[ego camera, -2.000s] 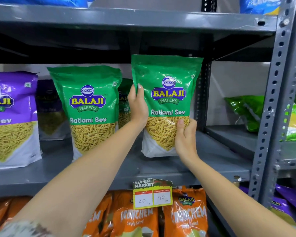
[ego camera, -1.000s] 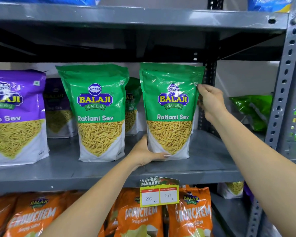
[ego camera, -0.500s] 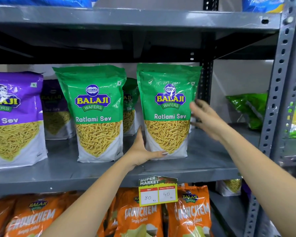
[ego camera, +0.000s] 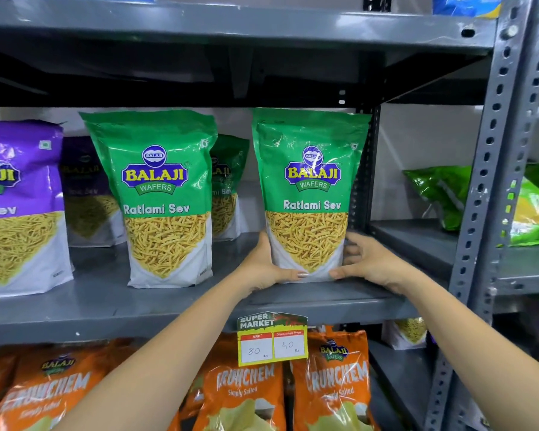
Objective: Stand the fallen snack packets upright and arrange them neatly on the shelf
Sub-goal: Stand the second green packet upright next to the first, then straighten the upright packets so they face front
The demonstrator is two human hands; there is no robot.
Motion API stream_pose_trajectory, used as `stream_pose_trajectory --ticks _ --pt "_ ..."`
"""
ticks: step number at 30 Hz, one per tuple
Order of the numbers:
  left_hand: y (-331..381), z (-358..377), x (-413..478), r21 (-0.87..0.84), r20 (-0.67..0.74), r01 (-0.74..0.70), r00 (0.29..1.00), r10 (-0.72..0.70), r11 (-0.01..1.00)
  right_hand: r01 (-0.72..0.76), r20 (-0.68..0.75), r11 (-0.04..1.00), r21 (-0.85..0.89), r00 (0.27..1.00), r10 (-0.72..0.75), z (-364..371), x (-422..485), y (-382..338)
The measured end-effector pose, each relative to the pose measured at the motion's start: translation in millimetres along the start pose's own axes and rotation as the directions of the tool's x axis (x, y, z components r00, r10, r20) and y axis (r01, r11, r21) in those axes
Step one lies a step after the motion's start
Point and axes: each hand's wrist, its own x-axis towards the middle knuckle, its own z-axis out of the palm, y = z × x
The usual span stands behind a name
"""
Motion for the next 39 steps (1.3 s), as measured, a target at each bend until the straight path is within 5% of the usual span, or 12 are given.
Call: stream_pose_trajectory --ticks 16,19,21,25,27,29,31,33,35,39 --pt "22.1 29.1 4.3 -0.014 0.062 -0.034 0.997 0.035 0.999 -0.072 -0.004 0.997 -0.038 0.997 0.072 -31.1 -21.8 15.0" --pt "28.1 15.3 -19.4 0.001 -0.080 -0.152 0.985 0.151 0.988 -0.127 -0.049 0.992 -0.001 0.991 0.126 -39.1 -36.5 7.5" --pt "28.0 -3.7 -48.8 0.032 -0.265 -0.352 0.899 0.348 0.935 -0.098 -0.185 0.995 -0.019 0.978 0.093 -43.1 -53.6 -7.2" --pt "9.2 -65.3 -101.2 0.096 -0.658 -0.614 0.552 0.512 0.784 0.141 -0.433 0.979 -0.150 0.880 -0.193 -13.2 -73.4 -59.2" --pt "-13.5 -101.9 -106.9 0.177 -0.777 -0.614 0.393 0.492 0.769 0.265 -0.507 0.955 -0.130 0.811 -0.294 29.2 -58.5 -84.4" --pt "-44.4 -133.5 -98.5 0.177 -0.840 -0.533 0.356 0.409 0.827 0.299 -0.513 0.943 -0.148 0.792 -0.332 86.3 -27.9 -105.3" --pt "-73.8 -154.9 -83.5 0.085 -0.849 -0.406 0.448 0.280 0.910 0.275 -0.363 0.948 -0.161 0.877 -0.316 140.0 3.5 -114.6" --pt "-90.1 -164.5 -73.4 -0.104 -0.760 -0.292 0.640 0.114 0.951 0.170 -0.124 0.974 -0.153 0.974 -0.189 178.7 31.8 -112.4" --pt "-93.0 -165.7 -72.8 -0.365 -0.584 -0.249 0.811 -0.013 0.897 0.126 0.043 0.984 -0.129 0.992 -0.121 203.2 50.3 -104.8" --pt "-90.3 -161.7 -79.9 -0.474 -0.307 -0.170 0.952 0.020 0.864 0.106 0.042 0.992 -0.064 0.994 -0.103 222.4 63.6 -96.6"
